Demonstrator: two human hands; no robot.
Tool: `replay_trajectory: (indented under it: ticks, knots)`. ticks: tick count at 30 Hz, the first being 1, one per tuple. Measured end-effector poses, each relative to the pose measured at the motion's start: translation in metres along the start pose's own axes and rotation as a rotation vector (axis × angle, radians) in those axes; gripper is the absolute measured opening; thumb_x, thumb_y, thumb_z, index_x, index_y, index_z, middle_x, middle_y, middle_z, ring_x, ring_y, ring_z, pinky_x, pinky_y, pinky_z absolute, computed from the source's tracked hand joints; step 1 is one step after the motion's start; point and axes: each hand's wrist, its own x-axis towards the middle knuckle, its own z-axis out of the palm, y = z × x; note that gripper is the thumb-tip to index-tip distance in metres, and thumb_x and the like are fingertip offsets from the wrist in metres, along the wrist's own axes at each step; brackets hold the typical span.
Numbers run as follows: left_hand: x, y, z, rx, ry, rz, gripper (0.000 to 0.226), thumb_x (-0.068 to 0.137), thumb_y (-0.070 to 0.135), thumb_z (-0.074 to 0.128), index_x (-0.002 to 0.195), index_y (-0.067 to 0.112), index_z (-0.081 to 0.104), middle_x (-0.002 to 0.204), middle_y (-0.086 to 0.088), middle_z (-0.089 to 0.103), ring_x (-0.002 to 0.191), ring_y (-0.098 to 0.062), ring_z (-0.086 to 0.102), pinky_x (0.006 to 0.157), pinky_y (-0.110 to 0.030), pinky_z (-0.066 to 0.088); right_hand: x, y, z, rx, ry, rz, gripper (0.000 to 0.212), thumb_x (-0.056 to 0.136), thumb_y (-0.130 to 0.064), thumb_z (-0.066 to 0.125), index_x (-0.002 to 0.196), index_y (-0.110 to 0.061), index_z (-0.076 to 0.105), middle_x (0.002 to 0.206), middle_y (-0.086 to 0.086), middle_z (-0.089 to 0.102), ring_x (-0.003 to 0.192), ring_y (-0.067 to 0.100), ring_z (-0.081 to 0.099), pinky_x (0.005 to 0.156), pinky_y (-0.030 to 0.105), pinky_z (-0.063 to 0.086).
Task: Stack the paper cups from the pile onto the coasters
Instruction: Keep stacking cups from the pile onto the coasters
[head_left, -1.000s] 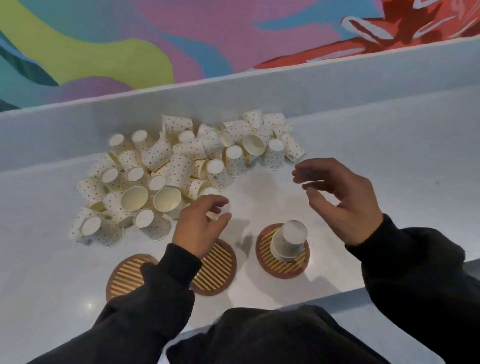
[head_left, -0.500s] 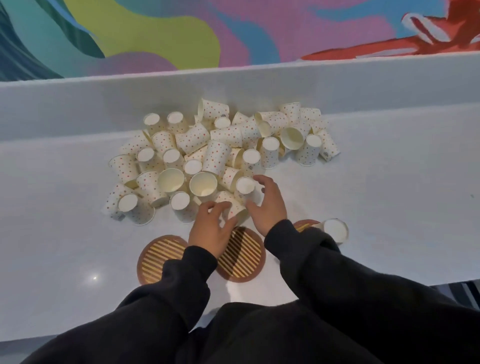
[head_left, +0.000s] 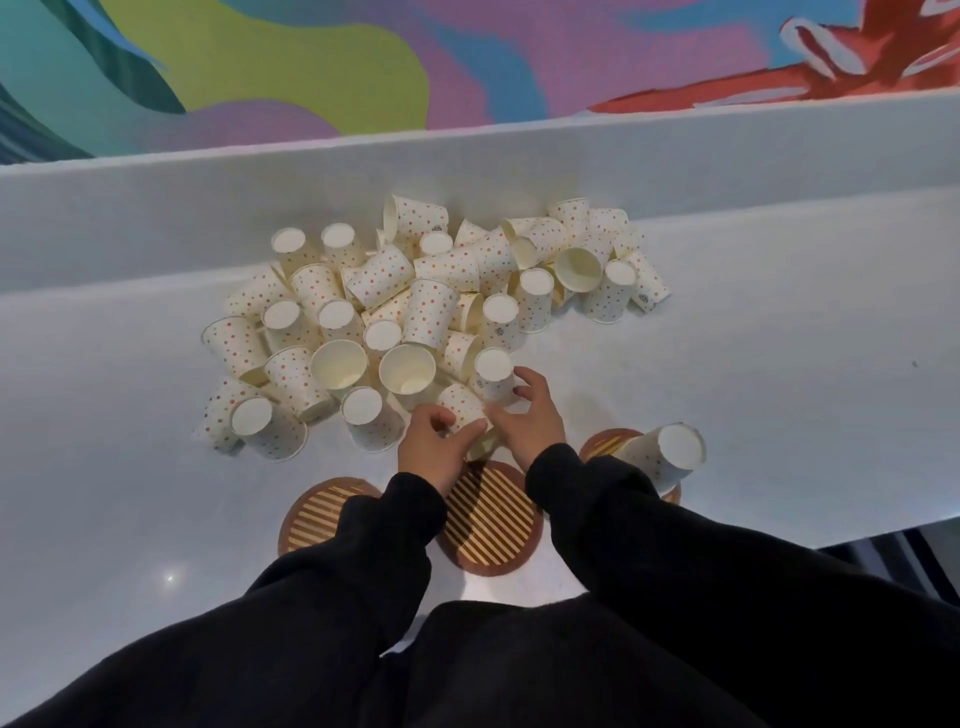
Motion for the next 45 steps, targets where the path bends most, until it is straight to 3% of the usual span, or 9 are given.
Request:
replay_trajectory:
  ticks: [8, 12, 17, 21, 26, 30, 36, 41, 45]
  knots:
    - [-0.011, -0.002, -0.007, -0.177, -0.069, -0.027, 0.082, 0.076, 0.029, 0.09, 0.133, 0.039, 0.033, 0.126, 0.003, 0.06, 0.109, -0.019, 0.065, 0.1, -0.047, 0.056, -0.002, 0.009, -0.009, 0.051, -0.004, 0.06, 0.066, 0.09, -0.026, 0.077, 0.143, -0.04, 0.04, 0.141, -0.003, 0.052, 0.12, 0.02, 0.054, 0.103, 0.045, 0.054]
    - [-0.025, -0.008, -0.013, -0.03, -0.084, 0.129, 0.097, 0.074, 0.022, 0.091, 0.147, 0.036, 0.03, 0.129, 0.01, 0.055, 0.115, -0.012, 0.059, 0.1, -0.036, 0.052, -0.006, 0.016, -0.014, 0.082, 0.034, 0.069, 0.065, 0.088, -0.027, 0.079, 0.14, -0.04, 0.044, 0.132, -0.008, 0.053, 0.119, 0.021, 0.058, 0.101, 0.05, 0.055]
    - [-0.041, -0.028, -0.025, 0.325, -0.143, 0.397, 0.085, 0.073, 0.035, 0.089, 0.145, 0.03, 0.044, 0.131, 0.014, 0.044, 0.118, -0.005, 0.045, 0.099, -0.022, 0.039, -0.004, 0.019, -0.014, 0.028, 0.059, 0.042, 0.067, 0.088, -0.027, 0.079, 0.144, -0.038, 0.043, 0.144, -0.004, 0.052, 0.116, 0.022, 0.06, 0.102, 0.047, 0.055]
    - [-0.048, -0.053, -0.024, 0.422, -0.207, 0.543, 0.073, 0.069, 0.028, 0.089, 0.129, 0.037, 0.047, 0.125, 0.01, 0.048, 0.115, -0.007, 0.048, 0.092, -0.004, 0.034, 0.004, 0.012, -0.005, -0.025, 0.066, -0.025, 0.076, 0.084, -0.022, 0.083, 0.147, -0.035, 0.042, 0.15, -0.004, 0.048, 0.125, 0.023, 0.055, 0.108, 0.046, 0.05]
    - [-0.052, -0.067, -0.01, 0.468, -0.273, 0.538, 0.072, 0.063, 0.026, 0.084, 0.125, 0.038, 0.049, 0.128, 0.015, 0.054, 0.118, -0.011, 0.049, 0.102, -0.026, 0.044, 0.02, 0.009, 0.01, -0.051, 0.073, -0.058, 0.083, 0.077, -0.023, 0.089, 0.145, -0.035, 0.043, 0.153, -0.004, 0.046, 0.142, 0.026, 0.044, 0.117, 0.05, 0.041]
    - [-0.051, -0.073, -0.005, 0.485, -0.264, 0.523, 0.075, 0.062, 0.027, 0.082, 0.127, 0.043, 0.049, 0.131, 0.025, 0.053, 0.118, -0.01, 0.049, 0.102, -0.023, 0.041, 0.027, 0.01, 0.014, -0.154, 0.083, -0.072, 0.073, 0.083, -0.03, 0.083, 0.144, -0.036, 0.044, 0.152, -0.004, 0.049, 0.139, 0.027, 0.047, 0.116, 0.049, 0.042]
    - [-0.049, -0.076, -0.004, 0.521, -0.223, 0.47, 0.081, 0.066, 0.036, 0.087, 0.138, 0.034, 0.048, 0.133, 0.011, 0.055, 0.119, -0.009, 0.044, 0.102, -0.026, 0.037, 0.015, -0.007, 0.003, -0.101, 0.03, -0.101, 0.06, 0.092, -0.027, 0.075, 0.143, -0.033, 0.045, 0.146, -0.003, 0.056, 0.133, 0.026, 0.054, 0.114, 0.047, 0.045]
    - [-0.04, -0.071, -0.01, 0.475, -0.131, 0.498, 0.075, 0.063, 0.036, 0.084, 0.13, 0.042, 0.049, 0.128, 0.01, 0.06, 0.12, -0.019, 0.052, 0.103, -0.039, 0.047, -0.053, -0.005, -0.028, -0.079, -0.041, -0.346, 0.054, 0.089, -0.039, 0.076, 0.135, -0.043, 0.048, 0.133, -0.02, 0.06, 0.122, 0.002, 0.056, 0.104, 0.031, 0.047]
    - [-0.037, -0.066, -0.012, 0.432, -0.118, 0.503, 0.073, 0.068, 0.047, 0.085, 0.131, 0.045, 0.049, 0.128, 0.01, 0.06, 0.116, -0.015, 0.054, 0.097, -0.036, 0.049, -0.081, 0.028, -0.041, -0.168, -0.108, -0.472, 0.053, 0.09, -0.035, 0.077, 0.137, -0.033, 0.051, 0.133, -0.017, 0.06, 0.122, 0.005, 0.056, 0.1, 0.031, 0.049]
